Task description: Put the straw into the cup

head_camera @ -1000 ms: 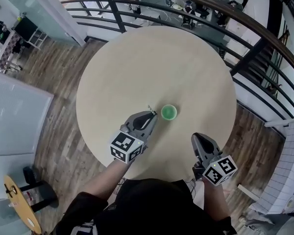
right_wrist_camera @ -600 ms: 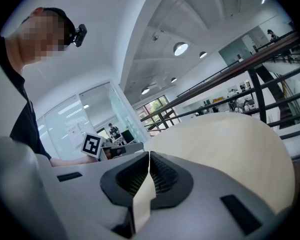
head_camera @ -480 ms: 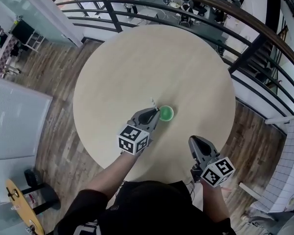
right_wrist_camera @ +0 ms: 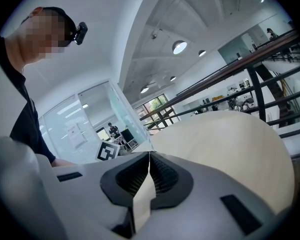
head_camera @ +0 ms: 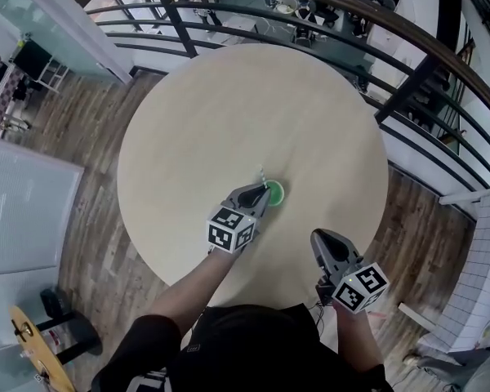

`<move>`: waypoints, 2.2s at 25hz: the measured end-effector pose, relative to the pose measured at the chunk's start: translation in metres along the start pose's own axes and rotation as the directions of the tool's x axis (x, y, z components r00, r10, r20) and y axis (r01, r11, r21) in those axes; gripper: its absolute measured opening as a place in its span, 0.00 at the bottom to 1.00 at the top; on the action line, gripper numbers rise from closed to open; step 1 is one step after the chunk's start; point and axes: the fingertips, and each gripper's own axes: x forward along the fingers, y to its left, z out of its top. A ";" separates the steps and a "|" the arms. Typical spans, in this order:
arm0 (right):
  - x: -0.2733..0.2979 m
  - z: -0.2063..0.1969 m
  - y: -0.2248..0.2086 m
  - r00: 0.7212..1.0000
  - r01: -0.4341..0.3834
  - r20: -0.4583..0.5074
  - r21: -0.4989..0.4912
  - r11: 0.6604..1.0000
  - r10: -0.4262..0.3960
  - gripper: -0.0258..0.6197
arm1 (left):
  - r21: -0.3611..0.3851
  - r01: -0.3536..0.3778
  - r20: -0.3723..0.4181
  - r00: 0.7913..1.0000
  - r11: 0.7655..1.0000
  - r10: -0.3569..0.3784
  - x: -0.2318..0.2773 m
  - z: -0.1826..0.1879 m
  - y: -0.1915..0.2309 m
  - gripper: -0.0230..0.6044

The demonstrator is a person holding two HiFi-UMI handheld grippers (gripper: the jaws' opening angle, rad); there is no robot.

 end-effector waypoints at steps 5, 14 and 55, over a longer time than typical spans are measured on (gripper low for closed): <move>0.002 0.002 0.001 1.000 0.000 -0.017 -0.008 1.000 0.000 0.08 | 0.008 -0.001 -0.032 1.000 1.000 0.001 0.011 -0.007 0.003 0.08; 0.005 0.003 0.004 1.000 -0.006 -0.030 -0.018 1.000 0.006 0.08 | 0.044 -0.030 -0.059 0.998 0.999 0.033 0.012 -0.019 0.010 0.10; -0.065 0.034 0.130 0.989 0.111 0.120 -0.180 0.977 -0.090 0.08 | 0.203 -0.010 0.252 0.967 0.979 -0.042 -0.214 0.043 -0.064 0.09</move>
